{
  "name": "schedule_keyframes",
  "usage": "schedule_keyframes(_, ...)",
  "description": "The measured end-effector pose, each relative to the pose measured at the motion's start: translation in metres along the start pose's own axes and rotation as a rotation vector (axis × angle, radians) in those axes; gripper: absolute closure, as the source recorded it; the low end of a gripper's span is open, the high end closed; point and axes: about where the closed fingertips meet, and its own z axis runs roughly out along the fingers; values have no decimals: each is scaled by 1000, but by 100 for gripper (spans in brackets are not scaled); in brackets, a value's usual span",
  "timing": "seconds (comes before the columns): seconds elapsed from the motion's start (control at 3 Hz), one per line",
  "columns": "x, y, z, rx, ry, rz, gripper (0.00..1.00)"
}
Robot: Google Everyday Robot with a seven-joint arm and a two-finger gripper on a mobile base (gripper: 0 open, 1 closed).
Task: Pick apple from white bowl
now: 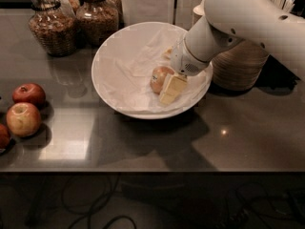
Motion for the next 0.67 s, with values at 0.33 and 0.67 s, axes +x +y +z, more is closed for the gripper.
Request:
schedule_keyframes(0.33, 2, 1, 8, 5, 9, 5, 16)
schedule_keyframes(0.67, 3, 2, 15, 6, 16, 8, 35)
